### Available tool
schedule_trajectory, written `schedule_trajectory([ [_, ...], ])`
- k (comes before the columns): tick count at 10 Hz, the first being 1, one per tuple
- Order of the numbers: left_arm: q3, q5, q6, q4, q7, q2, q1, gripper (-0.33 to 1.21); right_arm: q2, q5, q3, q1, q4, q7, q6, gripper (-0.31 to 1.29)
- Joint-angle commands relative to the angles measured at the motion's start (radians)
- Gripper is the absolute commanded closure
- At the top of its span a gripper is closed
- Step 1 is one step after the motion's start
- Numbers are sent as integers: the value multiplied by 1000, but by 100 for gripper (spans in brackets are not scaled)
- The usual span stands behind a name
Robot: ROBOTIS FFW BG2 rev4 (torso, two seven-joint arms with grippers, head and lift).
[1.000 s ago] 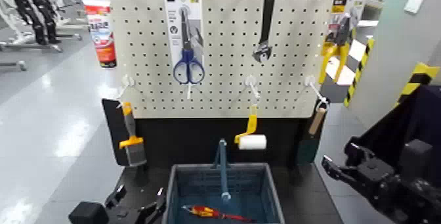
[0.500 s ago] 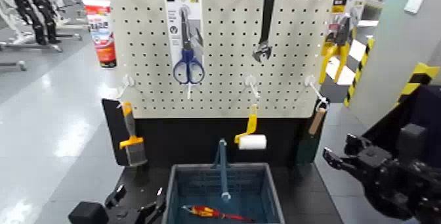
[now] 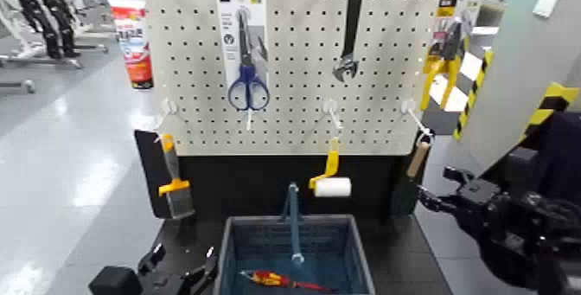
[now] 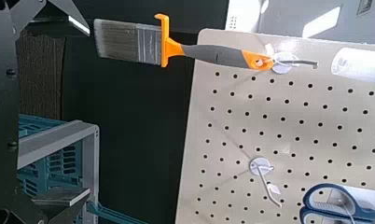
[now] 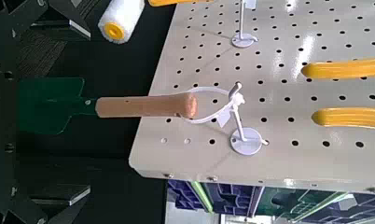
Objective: Put the tool with the wooden handle into the crate.
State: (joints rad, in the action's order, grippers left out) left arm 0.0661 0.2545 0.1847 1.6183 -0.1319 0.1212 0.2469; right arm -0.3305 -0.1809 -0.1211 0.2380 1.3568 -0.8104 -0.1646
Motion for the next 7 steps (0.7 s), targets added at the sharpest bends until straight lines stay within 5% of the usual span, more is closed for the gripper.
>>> schedule_trajectory([
  [1, -2, 0, 1, 0, 0, -2, 0, 11, -5, -9, 38, 52, -64, -6, 36, 15],
  [7, -2, 0, 2, 0, 0, -5, 0, 11, 4, -23, 80, 121, -183, 0, 109, 23],
])
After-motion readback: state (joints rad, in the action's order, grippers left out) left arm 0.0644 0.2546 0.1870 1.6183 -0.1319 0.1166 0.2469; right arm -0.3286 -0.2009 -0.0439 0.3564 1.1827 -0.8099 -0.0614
